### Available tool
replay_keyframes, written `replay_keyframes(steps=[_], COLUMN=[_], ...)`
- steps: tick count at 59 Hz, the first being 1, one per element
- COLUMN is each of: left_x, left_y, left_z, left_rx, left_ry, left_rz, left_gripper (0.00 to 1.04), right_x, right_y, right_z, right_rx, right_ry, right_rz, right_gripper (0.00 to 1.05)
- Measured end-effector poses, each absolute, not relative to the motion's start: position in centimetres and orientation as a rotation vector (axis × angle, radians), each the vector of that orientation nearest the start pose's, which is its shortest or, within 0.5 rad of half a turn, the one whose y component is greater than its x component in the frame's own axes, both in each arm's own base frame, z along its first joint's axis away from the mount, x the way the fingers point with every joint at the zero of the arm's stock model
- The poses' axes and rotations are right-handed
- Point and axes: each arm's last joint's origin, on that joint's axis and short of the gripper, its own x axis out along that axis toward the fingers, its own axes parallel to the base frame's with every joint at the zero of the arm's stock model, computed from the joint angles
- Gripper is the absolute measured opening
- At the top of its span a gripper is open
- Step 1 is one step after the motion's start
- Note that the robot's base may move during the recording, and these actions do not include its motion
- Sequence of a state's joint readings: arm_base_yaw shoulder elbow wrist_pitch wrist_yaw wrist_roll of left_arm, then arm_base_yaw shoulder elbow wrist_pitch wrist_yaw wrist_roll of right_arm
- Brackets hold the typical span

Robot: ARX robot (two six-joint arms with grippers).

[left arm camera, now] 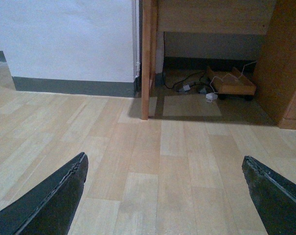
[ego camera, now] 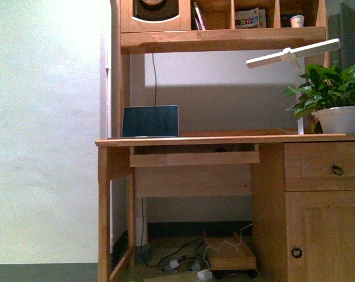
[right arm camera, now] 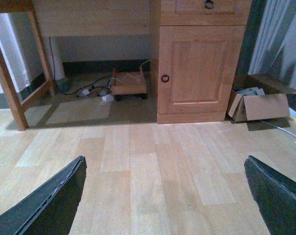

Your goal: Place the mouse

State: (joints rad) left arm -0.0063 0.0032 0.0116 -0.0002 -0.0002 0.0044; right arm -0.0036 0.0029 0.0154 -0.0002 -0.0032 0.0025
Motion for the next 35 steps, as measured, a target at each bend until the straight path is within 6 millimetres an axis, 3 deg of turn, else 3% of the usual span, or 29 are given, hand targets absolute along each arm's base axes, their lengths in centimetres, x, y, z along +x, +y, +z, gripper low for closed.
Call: replay_keyframes(steps=[35], left_x=[9.72], left_y=[-0.06], left_z=[16.72], left_rx=[0.004], left_ry=[-0.009], left_rz=[-0.006], left_gripper=[0.97], right_x=[9.69], right_y=[-0.03], right_z=[16.85], right_rx=[0.002], right_ry=[-0.012], right_rz=[0.0], right_gripper=[0.97])
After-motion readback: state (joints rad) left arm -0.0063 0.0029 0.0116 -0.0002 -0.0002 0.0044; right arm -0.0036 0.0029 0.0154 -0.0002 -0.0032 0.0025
